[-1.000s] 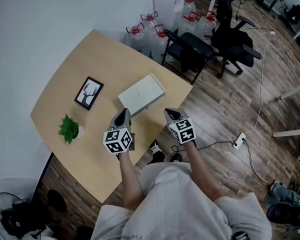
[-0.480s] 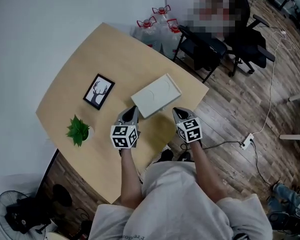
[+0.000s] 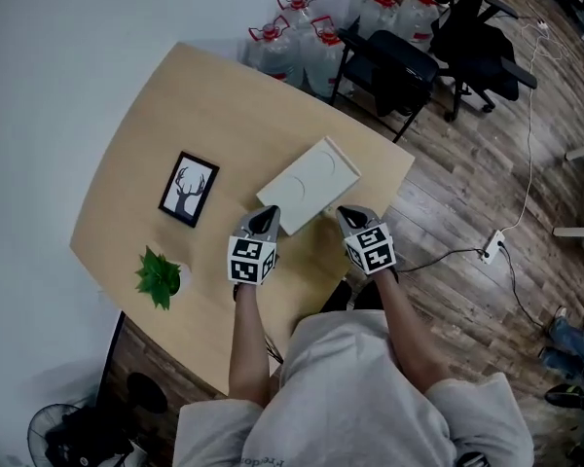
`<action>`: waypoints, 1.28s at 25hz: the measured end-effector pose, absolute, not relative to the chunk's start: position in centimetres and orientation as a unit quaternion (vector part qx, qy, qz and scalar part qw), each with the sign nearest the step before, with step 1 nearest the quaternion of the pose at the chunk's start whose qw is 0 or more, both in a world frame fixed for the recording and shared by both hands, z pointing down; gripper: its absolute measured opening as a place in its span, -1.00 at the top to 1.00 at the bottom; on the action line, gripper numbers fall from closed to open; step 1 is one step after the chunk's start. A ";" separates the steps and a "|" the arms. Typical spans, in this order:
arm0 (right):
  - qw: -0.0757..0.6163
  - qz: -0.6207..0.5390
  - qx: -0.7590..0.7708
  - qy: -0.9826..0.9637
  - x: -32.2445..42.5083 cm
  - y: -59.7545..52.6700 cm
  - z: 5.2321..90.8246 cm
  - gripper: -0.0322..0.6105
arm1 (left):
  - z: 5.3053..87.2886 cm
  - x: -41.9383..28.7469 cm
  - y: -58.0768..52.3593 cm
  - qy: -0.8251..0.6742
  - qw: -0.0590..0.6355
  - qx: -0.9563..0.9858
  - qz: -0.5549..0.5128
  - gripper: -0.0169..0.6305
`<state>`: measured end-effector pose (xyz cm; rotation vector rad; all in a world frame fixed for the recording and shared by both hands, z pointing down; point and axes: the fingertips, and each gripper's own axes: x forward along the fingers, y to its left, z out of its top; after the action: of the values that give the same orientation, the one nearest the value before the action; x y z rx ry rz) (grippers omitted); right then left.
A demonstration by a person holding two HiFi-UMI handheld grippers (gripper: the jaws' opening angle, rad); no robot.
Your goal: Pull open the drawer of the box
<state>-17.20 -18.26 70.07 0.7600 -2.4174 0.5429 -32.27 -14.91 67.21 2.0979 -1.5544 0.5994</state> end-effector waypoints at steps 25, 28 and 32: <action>0.316 0.195 0.256 -0.892 -18.3 -17.9 73.4 0.81 | 71.0 -29.8 -16.3 -0.496 0.223 0.798 0.259 0.78; 0.314 0.194 0.251 -0.895 -18.6 -17.6 73.6 0.80 | 71.0 -30.0 -16.2 -0.499 0.222 0.799 0.253 0.78; 0.311 0.197 0.247 -0.896 -18.5 -17.7 73.6 0.75 | 71.2 -30.0 -16.2 -0.506 0.219 0.798 0.244 0.78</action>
<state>-18.46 -17.66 73.60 0.6513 -2.3664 0.5197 -30.05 -16.18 71.22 2.2080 -1.4009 0.6767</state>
